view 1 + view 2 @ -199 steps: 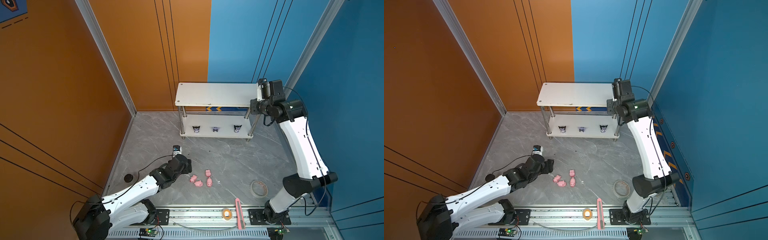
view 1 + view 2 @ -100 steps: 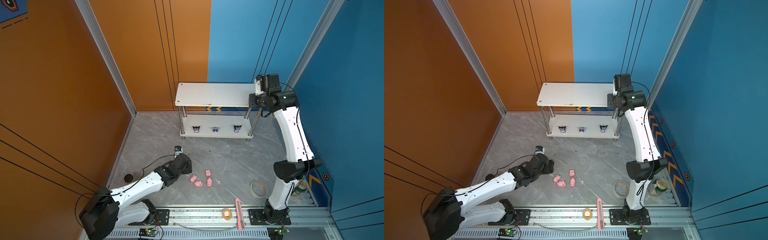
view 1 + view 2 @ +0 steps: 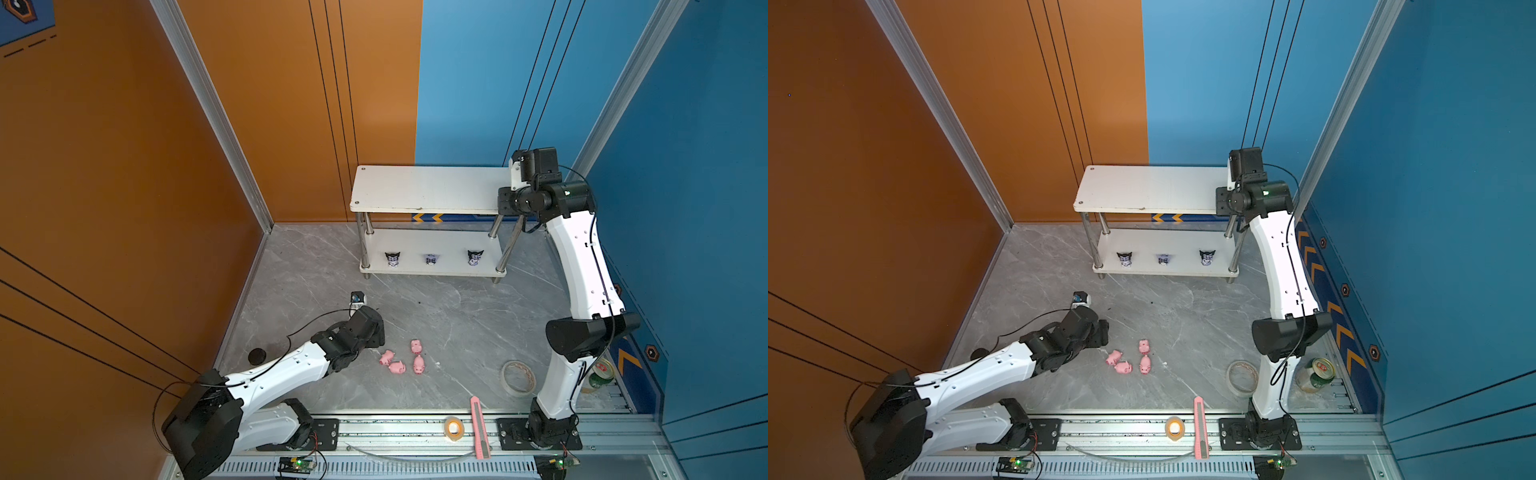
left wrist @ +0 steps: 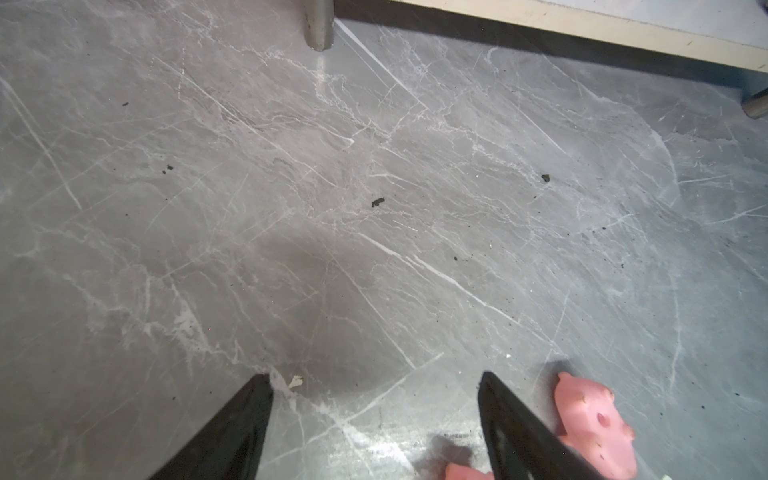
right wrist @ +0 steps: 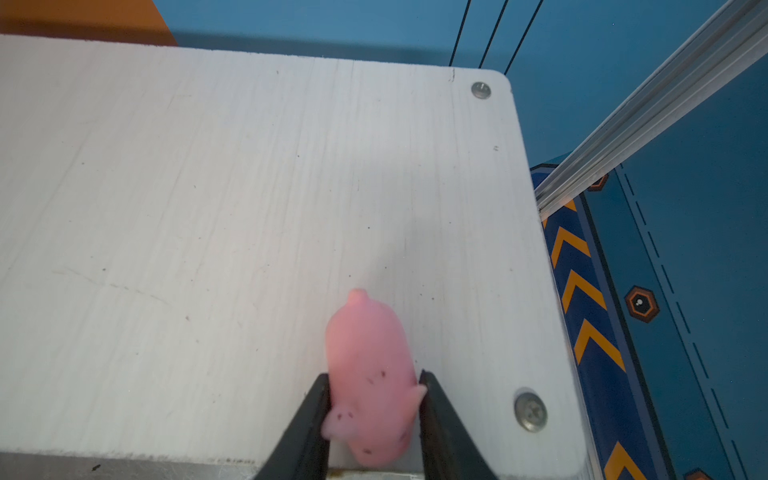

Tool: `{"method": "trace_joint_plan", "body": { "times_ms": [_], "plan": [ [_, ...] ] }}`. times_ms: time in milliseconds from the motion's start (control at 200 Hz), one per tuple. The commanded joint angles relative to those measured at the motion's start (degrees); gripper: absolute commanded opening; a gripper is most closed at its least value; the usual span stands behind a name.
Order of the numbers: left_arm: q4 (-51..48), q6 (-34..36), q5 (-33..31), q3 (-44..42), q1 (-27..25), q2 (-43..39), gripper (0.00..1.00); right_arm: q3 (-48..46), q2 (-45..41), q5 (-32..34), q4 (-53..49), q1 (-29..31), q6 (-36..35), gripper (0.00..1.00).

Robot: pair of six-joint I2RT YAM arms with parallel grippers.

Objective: Place and organize the plastic toys onto the shelf
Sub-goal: 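Lower the pink pig onto the top shelf near its far corner, then open the right gripper and withdraw it back over the pigs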

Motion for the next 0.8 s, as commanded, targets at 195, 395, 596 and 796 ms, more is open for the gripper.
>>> {"method": "trace_joint_plan", "body": {
  "times_ms": [195,395,596,796],
  "plan": [
    [-0.51,-0.65,0.23,1.41,0.43,0.44,0.79,0.33,1.06,-2.66,-0.6,-0.35,1.69,0.44],
    [-1.06,-0.66,0.03,1.21,0.37,-0.78,0.79,0.31,-0.55,-4.49,-0.17,-0.36,3.19,0.54],
    [-1.34,-0.92,-0.26,0.31,0.14,-2.77,0.79,-2.26,-3.08,-7.54,0.82,-0.1,5.15,0.58],
    [-2.54,-1.31,-0.83,-0.85,-0.05,-5.55,0.8,-3.75,-4.68,-7.02,1.42,0.2,5.71,0.62]
  ]
}}
